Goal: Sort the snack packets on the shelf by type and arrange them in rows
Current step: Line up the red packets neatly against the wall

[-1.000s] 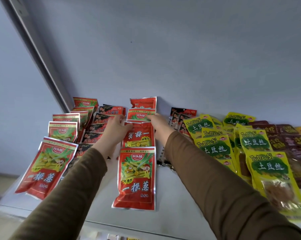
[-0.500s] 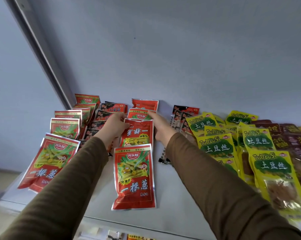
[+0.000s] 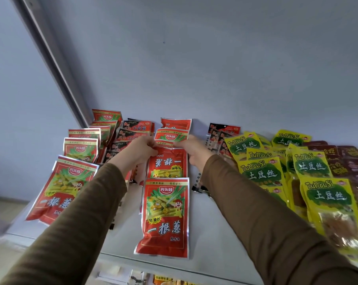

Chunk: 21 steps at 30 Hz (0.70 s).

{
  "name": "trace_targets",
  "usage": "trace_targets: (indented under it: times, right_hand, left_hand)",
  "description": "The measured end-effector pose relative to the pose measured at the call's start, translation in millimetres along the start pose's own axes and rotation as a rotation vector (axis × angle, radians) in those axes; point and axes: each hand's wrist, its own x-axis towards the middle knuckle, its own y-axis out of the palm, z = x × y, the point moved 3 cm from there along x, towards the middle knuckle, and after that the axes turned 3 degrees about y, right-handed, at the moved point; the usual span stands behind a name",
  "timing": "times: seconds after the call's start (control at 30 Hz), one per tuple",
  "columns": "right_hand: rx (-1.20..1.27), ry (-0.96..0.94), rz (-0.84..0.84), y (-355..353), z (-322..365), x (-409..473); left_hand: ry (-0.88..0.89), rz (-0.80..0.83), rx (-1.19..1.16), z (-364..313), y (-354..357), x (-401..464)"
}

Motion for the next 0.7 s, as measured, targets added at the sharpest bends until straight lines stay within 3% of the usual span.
trace_targets:
  times: [0.23, 0.37, 0.57, 0.7]
  right_hand:
    - [0.139, -0.032, -0.081, -1.4, 2.9, -2.4]
    - [0.181, -0.014, -0.069, 2.7, 5.7, -4.5]
    - [0.142, 0.063, -0.051, 10.6, 3.4, -11.2]
    - [0.081, 0.071, -0.036, 7.4, 5.4, -13.6]
  left_hand:
    - [-0.006, -0.074, -0.045, 7.0, -7.1, 5.2]
    - [0.001, -0.107, 0.042, 7.2, -14.5, 11.7]
    - [0.045, -0.27, 0.061, 7.1, -19.3, 4.8]
    - [0.151, -0.495, 0.09, 10.0, -23.5, -38.7]
